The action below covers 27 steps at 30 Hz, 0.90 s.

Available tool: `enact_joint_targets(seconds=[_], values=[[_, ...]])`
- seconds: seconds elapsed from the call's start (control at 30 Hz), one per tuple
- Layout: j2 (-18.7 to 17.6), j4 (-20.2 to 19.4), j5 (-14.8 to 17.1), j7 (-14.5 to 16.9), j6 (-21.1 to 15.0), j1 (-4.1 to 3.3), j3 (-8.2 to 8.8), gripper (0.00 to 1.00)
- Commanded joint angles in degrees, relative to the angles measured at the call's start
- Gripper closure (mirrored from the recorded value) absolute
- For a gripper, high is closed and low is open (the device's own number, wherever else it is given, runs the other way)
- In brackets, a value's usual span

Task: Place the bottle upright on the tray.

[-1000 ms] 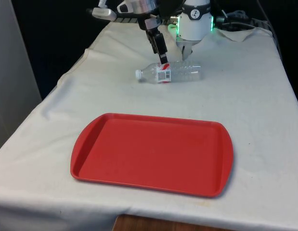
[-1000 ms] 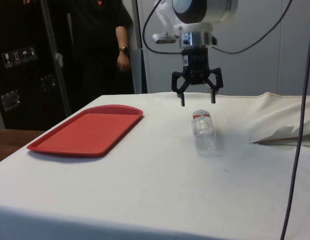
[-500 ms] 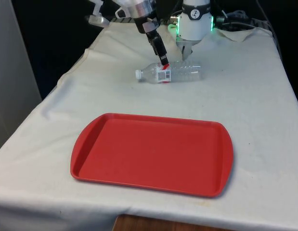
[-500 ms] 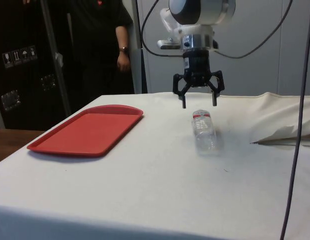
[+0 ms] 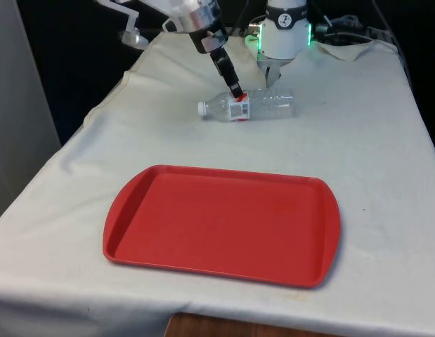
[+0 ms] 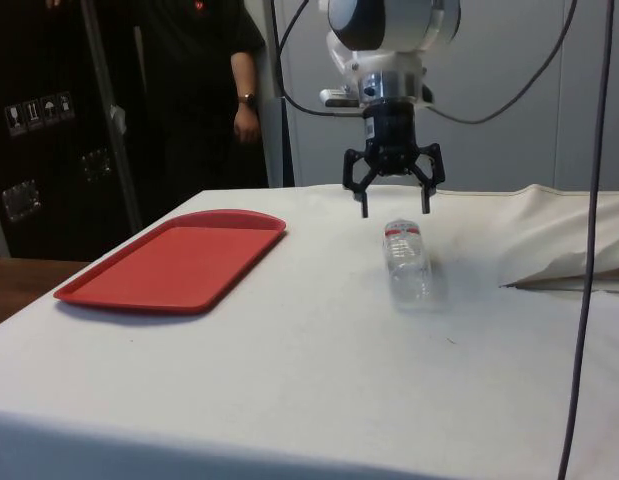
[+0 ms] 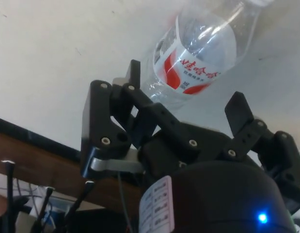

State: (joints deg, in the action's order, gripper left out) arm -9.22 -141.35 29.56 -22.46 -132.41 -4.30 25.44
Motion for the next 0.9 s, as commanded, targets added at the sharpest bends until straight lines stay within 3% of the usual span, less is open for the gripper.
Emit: enact_joint_targets(seconds=[0.0, 0.2, 0.23, 0.27, 0.37, 0.47, 0.5, 0.53, 0.73, 0.77, 0.8, 0.87], values=[[-0.23, 0.46, 1.09, 0.92, 0.92, 0.34, 0.0, 0.0], [-1.49, 1.72, 2.58, 2.12, 2.86, 0.52, 0.69, 0.0], [-1.43, 1.55, 1.83, 1.49, 2.29, 0.11, 0.86, 0.0], [-1.72, 1.89, 2.86, 2.41, 3.21, 0.57, 0.8, 0.0], [-2.75, 2.75, 4.13, 3.67, 4.76, 0.74, 1.43, 0.0], [-3.9, 3.67, 5.44, 4.87, 6.47, 0.8, 2.18, 0.0], [-3.61, 3.32, 4.47, 4.07, 5.61, 0.34, 2.29, 0.0], [-4.18, 3.9, 5.73, 5.16, 6.88, 0.86, 2.29, 0.0], [-6.36, 5.73, 7.62, 6.53, 9.8, 0.97, 3.15, 0.0], [-6.07, 5.39, 6.93, 6.02, 9.05, 0.57, 3.38, 0.0], [-6.7, 6.02, 7.85, 6.65, 10.2, 0.97, 3.27, 0.0], [-7.33, 6.47, 8.19, 6.82, 11.0, 1.03, 3.5, 0.0]])
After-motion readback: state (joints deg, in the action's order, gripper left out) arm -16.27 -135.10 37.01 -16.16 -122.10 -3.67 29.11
